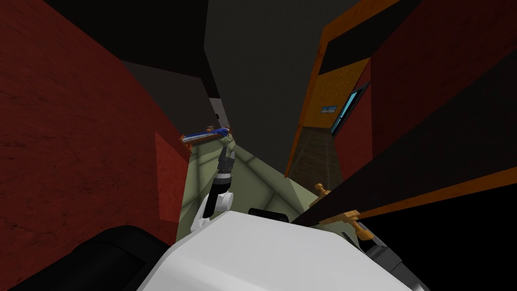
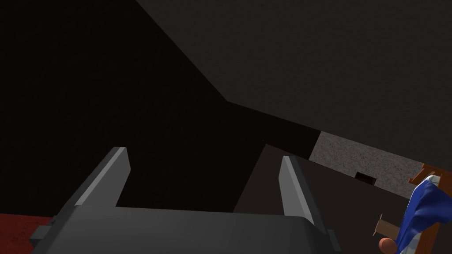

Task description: Pull the door open

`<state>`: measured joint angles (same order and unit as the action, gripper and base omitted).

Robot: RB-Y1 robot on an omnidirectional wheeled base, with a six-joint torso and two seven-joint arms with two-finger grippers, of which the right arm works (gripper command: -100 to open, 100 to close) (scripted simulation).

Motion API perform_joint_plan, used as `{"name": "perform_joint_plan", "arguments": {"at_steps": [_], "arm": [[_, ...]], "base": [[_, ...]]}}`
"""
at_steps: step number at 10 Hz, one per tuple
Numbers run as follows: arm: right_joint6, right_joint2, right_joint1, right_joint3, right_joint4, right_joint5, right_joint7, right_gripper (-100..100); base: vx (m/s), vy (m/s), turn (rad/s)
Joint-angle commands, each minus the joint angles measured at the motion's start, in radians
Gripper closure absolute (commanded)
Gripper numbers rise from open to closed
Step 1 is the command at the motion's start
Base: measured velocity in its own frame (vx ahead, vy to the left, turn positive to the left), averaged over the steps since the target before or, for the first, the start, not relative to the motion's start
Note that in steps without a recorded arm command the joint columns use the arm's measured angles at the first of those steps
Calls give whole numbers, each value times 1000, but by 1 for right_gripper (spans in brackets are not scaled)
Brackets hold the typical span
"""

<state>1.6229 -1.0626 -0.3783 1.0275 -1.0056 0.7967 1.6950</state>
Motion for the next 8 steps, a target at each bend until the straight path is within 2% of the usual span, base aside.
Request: {"name": "perform_joint_plan", "arguments": {"at_steps": [1, 4, 6, 7, 8], "arm": [[14, 7, -19, 29, -2, -14, 8, 100], [72, -12, -41, 59, 36, -19, 31, 100], [106, -28, -58, 76, 61, -21, 44, 100], [114, -34, -65, 80, 69, -21, 47, 100], [101, -27, -57, 76, 61, -21, 40, 100]], "base": [[-17, -27, 10], [-22, -64, 0], [-67, -147, -18], [-77, -158, -36], [-32, -61, -12]]}}
